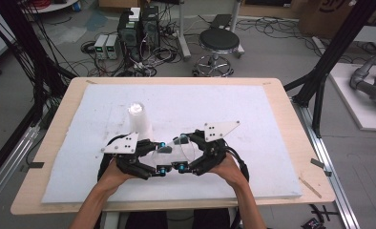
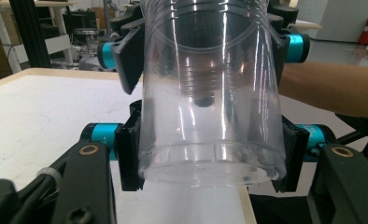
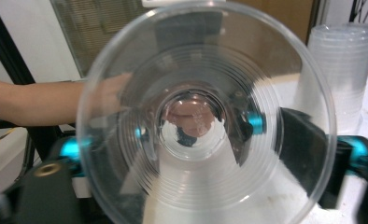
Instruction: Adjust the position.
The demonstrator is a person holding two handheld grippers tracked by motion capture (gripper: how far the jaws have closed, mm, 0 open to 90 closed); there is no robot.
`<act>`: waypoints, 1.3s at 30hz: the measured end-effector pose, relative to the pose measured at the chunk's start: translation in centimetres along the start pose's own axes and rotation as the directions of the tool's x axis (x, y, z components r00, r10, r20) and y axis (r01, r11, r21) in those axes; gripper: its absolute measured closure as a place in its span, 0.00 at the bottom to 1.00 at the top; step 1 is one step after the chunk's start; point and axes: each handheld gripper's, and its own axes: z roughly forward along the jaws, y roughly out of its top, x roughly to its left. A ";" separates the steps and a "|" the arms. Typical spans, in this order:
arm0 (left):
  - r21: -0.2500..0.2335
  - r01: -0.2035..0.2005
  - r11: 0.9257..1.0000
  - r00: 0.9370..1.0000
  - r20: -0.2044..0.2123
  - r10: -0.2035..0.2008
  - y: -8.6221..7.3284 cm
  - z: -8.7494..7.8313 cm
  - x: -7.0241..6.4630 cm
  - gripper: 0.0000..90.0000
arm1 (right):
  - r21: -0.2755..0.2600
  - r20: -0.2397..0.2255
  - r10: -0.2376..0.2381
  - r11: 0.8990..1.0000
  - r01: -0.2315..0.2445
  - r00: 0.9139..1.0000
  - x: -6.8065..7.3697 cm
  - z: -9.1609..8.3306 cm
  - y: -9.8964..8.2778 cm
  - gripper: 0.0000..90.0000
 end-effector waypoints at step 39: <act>0.163 0.124 0.979 0.884 -0.467 -0.034 -3.5 -7.6 -0.5 0.08 | 0.267 0.326 0.077 0.949 -0.170 0.942 -1.9 -1.9 0.8 0.36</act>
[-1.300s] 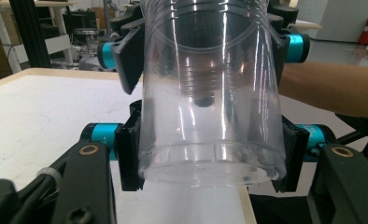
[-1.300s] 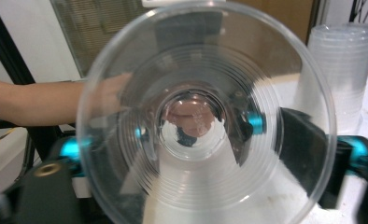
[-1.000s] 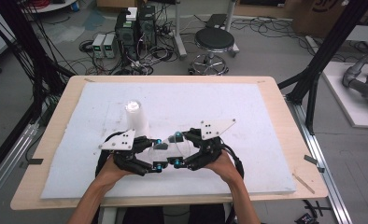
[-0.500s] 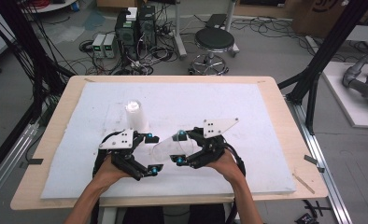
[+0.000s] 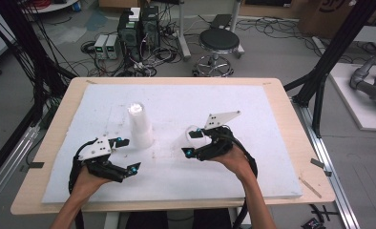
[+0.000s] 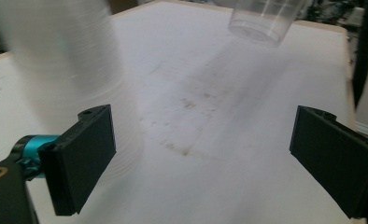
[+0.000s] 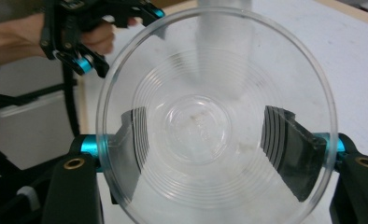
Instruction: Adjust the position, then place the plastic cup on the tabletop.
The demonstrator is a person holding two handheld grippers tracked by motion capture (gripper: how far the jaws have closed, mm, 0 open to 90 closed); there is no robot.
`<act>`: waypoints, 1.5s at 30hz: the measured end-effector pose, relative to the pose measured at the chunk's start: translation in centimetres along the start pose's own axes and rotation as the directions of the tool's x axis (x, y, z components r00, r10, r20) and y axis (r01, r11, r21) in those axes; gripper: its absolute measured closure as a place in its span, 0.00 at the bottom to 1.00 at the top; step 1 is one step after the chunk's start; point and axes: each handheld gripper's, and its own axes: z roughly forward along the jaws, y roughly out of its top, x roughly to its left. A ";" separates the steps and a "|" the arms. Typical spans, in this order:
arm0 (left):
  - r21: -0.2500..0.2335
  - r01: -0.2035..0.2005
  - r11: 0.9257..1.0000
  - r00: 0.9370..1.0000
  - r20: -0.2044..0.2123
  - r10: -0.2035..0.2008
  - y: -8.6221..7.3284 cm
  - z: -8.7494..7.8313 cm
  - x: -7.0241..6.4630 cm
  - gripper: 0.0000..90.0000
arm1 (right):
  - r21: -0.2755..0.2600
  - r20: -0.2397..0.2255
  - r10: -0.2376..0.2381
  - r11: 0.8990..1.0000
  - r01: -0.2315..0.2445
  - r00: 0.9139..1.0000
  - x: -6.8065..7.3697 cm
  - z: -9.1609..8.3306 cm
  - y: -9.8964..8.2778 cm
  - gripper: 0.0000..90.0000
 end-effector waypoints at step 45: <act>-0.076 0.127 0.989 0.965 -0.221 -0.141 -4.6 -1.7 2.4 0.08 | 0.272 0.251 -0.005 0.960 -0.065 0.968 -1.9 2.3 1.6 0.37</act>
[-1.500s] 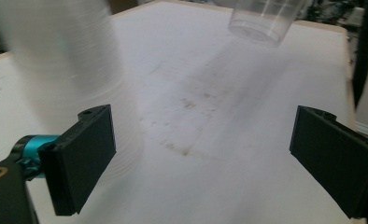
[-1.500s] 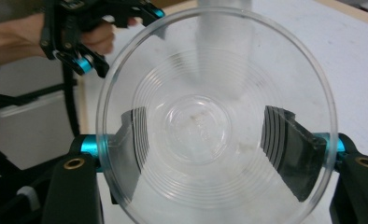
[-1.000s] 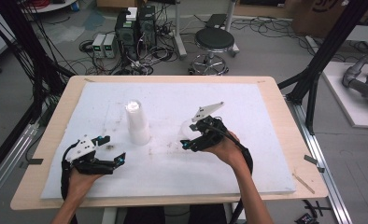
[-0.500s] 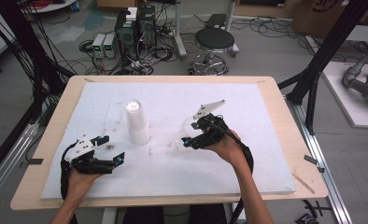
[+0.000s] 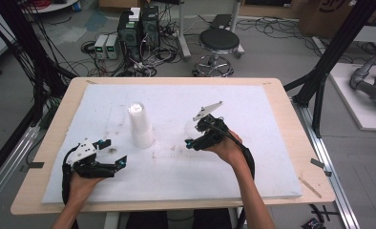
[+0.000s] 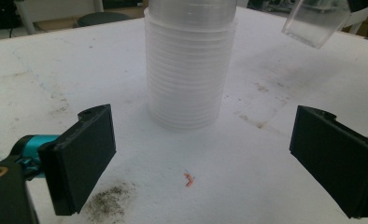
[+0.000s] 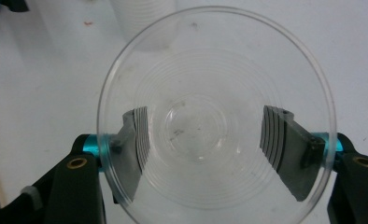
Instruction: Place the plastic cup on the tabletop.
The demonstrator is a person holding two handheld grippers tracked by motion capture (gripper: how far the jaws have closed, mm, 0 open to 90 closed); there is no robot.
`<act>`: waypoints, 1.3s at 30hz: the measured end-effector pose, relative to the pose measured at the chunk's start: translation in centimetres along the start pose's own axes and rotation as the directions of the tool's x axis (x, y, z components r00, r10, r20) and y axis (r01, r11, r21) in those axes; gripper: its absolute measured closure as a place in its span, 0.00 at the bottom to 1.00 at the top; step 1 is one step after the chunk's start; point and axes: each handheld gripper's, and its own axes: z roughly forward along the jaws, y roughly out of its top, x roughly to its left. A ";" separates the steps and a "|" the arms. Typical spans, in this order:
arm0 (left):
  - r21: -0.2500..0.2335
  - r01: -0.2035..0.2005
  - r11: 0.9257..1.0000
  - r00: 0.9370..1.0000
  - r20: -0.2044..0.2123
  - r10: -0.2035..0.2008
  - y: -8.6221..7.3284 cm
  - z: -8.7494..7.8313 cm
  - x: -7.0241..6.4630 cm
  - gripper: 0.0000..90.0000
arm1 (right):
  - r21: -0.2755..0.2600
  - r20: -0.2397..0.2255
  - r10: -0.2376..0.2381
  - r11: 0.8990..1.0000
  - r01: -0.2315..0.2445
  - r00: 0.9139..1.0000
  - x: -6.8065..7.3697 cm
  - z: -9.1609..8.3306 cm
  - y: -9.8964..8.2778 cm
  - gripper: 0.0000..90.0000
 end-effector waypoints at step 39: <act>0.006 0.002 1.000 1.000 0.011 -0.002 0.0 0.1 0.1 0.08 | 0.070 0.082 0.023 0.997 -0.029 0.996 -0.4 6.7 -1.1 0.16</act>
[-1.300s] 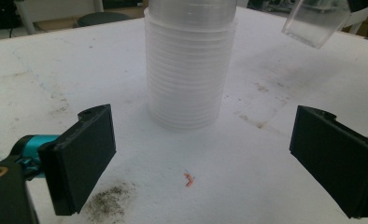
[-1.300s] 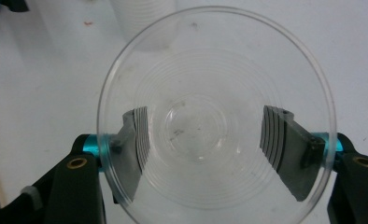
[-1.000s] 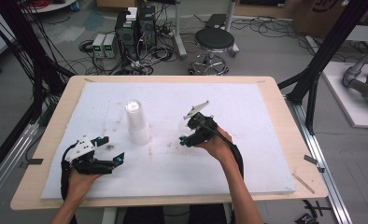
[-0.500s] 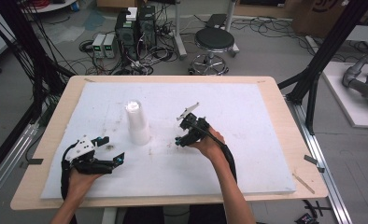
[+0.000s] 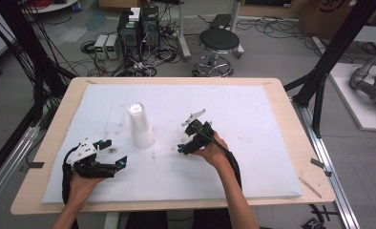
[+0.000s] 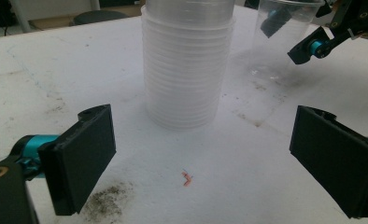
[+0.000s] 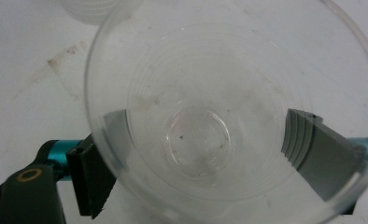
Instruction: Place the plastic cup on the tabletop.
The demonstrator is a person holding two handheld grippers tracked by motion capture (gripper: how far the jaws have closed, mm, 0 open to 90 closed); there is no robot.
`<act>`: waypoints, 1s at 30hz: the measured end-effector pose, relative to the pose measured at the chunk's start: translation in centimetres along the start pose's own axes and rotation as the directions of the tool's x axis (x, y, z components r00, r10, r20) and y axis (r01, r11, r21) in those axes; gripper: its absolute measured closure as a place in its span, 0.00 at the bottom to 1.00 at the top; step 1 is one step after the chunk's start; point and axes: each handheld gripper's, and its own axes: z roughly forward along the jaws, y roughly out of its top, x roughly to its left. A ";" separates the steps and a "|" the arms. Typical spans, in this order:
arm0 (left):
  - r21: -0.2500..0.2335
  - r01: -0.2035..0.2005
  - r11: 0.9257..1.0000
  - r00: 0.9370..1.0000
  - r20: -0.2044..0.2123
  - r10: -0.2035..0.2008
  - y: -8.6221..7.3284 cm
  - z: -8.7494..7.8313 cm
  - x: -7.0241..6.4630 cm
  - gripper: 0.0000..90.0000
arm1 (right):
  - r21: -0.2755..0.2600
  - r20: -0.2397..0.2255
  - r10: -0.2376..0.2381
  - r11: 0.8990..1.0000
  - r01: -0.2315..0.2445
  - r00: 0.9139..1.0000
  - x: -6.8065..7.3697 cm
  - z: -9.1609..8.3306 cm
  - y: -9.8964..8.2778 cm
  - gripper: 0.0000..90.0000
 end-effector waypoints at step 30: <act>-0.032 0.007 0.999 1.000 -0.016 -0.007 -0.2 -0.3 0.0 0.08 | -0.458 0.071 0.193 0.878 -0.140 0.979 -1.5 -7.1 -13.9 0.17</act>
